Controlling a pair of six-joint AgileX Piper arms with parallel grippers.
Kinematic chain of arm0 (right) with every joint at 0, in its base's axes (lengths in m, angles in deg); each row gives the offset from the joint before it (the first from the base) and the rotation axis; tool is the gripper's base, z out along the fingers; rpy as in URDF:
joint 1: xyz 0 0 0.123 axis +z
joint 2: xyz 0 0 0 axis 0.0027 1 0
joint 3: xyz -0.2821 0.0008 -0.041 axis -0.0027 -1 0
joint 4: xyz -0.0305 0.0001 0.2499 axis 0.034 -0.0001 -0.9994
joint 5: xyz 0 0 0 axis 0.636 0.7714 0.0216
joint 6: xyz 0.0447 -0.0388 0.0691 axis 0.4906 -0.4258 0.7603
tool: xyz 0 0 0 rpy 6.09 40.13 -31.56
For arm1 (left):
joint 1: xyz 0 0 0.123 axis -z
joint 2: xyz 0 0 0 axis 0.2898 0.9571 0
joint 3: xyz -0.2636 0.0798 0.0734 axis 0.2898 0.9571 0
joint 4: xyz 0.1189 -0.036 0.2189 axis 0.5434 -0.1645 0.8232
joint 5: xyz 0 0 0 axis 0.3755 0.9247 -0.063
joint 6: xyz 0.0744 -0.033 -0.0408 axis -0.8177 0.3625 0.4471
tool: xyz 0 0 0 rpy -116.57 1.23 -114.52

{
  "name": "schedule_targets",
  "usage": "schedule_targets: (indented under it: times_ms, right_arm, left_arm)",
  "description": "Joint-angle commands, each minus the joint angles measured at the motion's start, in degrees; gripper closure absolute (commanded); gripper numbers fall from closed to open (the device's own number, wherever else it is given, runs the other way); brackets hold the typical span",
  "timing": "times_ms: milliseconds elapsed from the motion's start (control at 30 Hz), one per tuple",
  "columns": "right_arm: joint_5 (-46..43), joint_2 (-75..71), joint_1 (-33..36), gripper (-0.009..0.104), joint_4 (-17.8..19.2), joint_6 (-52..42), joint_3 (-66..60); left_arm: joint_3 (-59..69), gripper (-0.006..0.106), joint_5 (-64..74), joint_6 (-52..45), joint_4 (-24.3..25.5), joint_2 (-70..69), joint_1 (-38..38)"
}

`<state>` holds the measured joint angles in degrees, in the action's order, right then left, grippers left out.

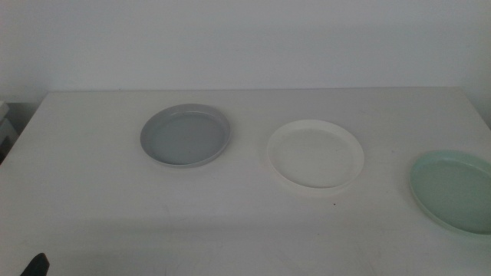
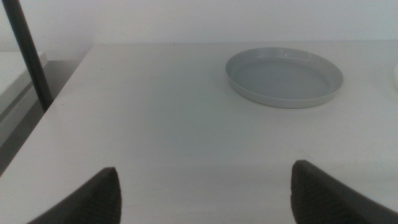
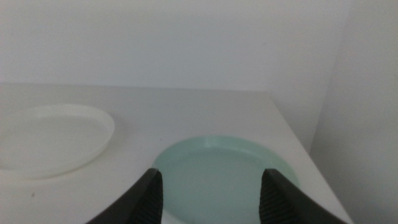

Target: Stack the three bowls on top of each other.

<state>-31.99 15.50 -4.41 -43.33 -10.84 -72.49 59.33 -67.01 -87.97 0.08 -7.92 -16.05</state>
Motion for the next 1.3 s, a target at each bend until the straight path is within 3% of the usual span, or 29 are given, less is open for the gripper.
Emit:
schedule_targets:
  times_ms: [0,233,767,1000,1133,1267]
  right_arm:
    - [-1.02,-0.96,-0.31,0.054,0.19,-0.51,2.93]
    - [10.61,5.09,-0.31,0.054,2.44,-0.51,12.91]
    - [14.52,35.99,-0.29,0.054,3.3,1.26,36.13]
    - [29.07,50.75,-0.06,0.054,2.14,4.38,49.63]
    - [37.71,60.42,3.87,0.054,2.28,4.38,60.72]
    - [39.93,70.0,9.26,0.054,3.97,4.73,71.03]
  left_arm:
    - [-0.32,-0.004,-4.17,0.49,-0.38,-0.79,0.15]
    - [-0.32,-0.004,-4.17,0.49,-0.38,-0.79,0.15]
    - [-0.32,-0.004,-4.17,0.49,-0.38,-0.79,0.15]
    - [-0.32,-0.004,-4.17,0.49,-0.38,-0.79,0.15]
    - [-0.32,-0.004,-4.17,0.49,-0.38,-0.79,0.15]
    - [-0.32,-0.004,-4.17,0.49,-0.38,-0.79,0.15]
